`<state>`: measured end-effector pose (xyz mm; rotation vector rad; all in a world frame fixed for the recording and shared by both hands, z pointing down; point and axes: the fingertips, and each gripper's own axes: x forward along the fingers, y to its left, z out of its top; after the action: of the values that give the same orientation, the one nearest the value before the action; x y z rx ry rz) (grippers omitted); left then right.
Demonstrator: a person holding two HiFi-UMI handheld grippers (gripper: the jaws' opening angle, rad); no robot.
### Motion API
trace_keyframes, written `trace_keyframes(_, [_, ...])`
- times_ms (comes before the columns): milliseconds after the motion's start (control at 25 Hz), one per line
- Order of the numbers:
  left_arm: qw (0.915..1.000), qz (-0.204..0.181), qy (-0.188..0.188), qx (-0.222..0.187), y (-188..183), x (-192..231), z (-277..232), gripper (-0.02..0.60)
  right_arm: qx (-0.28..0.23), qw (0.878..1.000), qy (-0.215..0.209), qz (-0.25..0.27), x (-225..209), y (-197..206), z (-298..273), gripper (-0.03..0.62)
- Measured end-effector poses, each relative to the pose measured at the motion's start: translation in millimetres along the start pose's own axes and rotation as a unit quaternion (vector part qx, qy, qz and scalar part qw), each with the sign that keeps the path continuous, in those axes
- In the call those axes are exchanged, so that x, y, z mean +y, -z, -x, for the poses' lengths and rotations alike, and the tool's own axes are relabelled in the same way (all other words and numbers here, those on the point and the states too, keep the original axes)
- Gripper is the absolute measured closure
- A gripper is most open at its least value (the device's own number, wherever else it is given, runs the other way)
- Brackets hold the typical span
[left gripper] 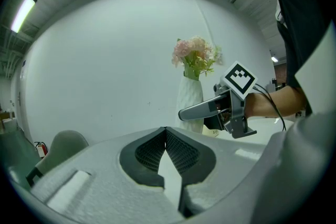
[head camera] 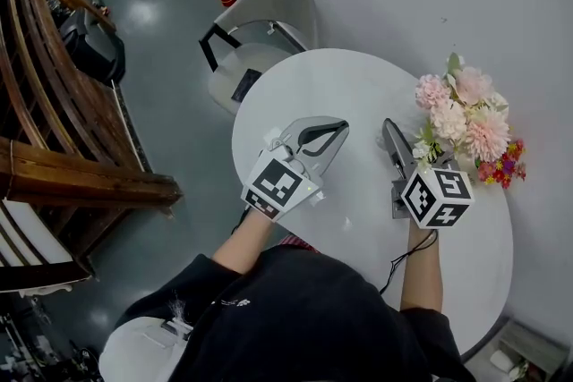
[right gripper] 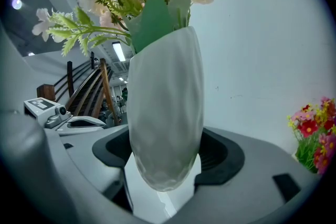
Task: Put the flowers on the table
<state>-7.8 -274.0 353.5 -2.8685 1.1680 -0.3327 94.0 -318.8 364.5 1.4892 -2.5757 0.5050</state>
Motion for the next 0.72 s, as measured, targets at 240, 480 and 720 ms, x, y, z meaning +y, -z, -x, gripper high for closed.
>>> trace_keyframes(240, [1.0000,-0.005,0.007,0.002,2,-4,-12,0.577,0.001,1.000,0.001,0.000,-14,6,-2,0.227])
trace_keyframes(480, [0.9999,0.000,0.013,-0.001,5,14,-18,0.577,0.003,1.000,0.016,-0.003,-15,6,-11,0.227])
trace_keyframes(720, [0.9992,-0.006,0.039,-0.004,1,15,-18,0.577,-0.001,0.999,0.039,-0.008,-13,4,-9,0.227])
